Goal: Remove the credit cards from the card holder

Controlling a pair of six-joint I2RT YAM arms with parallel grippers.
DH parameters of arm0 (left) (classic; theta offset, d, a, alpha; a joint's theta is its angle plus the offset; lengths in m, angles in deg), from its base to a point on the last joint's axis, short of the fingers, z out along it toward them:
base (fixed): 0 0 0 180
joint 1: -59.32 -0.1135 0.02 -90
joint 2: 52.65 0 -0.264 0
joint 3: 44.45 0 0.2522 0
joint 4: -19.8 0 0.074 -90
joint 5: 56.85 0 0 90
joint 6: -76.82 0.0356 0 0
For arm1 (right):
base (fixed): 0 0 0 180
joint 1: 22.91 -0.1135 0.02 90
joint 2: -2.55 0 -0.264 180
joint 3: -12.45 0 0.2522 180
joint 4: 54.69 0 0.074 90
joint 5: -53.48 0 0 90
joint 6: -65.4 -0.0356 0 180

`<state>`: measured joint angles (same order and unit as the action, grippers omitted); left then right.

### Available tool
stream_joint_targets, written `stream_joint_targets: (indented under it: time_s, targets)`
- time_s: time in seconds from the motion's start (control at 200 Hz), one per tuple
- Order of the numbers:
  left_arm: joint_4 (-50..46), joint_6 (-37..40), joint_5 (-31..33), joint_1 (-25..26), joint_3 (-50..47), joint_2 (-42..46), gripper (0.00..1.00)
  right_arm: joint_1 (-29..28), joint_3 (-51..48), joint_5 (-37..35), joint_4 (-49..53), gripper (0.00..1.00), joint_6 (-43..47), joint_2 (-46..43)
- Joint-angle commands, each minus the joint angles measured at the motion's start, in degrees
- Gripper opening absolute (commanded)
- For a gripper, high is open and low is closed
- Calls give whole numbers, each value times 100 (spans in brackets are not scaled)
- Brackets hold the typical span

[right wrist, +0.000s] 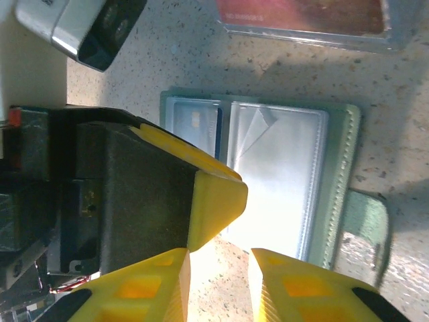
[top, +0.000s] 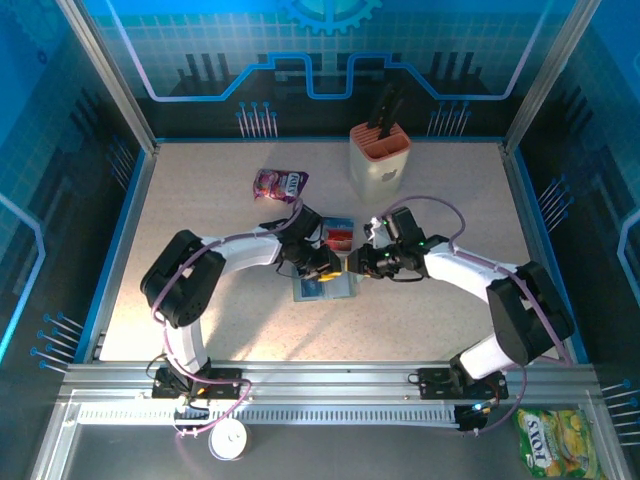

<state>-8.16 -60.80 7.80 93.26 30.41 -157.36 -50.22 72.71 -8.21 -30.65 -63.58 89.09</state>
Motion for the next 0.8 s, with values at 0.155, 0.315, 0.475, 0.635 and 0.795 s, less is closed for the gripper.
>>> stream_joint_targets:
  time_s: [0.155,0.315,0.475,0.635,0.795]
  targets:
    - [247,137,-225,-457,-706,663,23,-409,565,-246,289,30,-126,378]
    - [233,191,-219,-689,-1110,1044,23,-662,916,-248,264,30,-177,805]
    - [189,218,-191,-868,-1521,1389,23,-875,1239,-222,199,30,-228,1193]
    - [215,200,-196,-950,-1664,1469,23,-960,1388,-163,182,30,-252,1440]
    - [262,212,-160,-952,-1683,1384,22,-983,1378,-151,174,30,-250,1517]
